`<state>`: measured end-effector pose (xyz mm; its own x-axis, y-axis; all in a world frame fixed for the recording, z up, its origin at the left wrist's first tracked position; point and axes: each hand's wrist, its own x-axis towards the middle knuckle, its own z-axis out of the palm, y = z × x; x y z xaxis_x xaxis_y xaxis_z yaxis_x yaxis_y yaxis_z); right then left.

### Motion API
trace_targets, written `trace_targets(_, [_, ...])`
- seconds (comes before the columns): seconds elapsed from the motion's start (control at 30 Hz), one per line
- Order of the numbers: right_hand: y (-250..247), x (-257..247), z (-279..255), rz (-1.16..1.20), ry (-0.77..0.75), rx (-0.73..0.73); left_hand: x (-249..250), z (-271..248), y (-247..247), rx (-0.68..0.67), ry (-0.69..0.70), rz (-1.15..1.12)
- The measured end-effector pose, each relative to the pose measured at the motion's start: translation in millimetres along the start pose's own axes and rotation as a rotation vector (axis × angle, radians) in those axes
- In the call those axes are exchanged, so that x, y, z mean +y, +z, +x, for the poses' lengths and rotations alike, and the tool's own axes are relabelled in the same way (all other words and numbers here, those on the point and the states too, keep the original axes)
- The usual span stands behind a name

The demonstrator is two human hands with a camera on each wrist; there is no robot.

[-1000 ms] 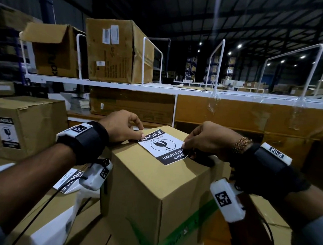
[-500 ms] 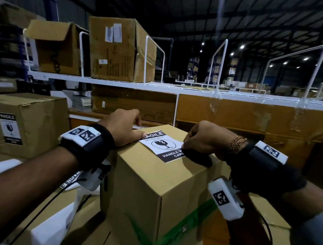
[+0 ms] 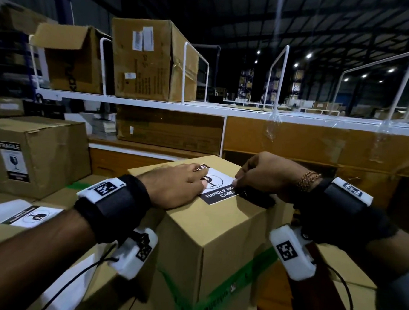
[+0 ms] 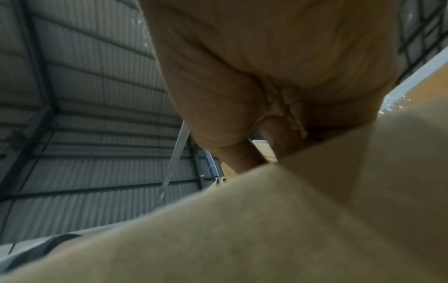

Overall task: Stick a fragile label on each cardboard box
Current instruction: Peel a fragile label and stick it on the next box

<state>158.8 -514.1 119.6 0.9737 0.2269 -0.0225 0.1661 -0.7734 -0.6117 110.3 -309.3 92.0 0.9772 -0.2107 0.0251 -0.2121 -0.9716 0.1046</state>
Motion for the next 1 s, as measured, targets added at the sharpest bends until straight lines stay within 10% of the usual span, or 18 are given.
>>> trace_targets(0.47, [13,9,-9,-0.643,-0.476,-0.064,4,-5,-5,-0.153,-0.050,0.063])
trace_targets(0.7, [6,29,-19,-0.433,-0.464,-0.023,6,-7,-9,-0.202,-0.121,0.017])
trace_targets(1.0, [14,37,-23,-0.230,-0.538,0.058,7,-16,5,0.095,-0.132,-0.175])
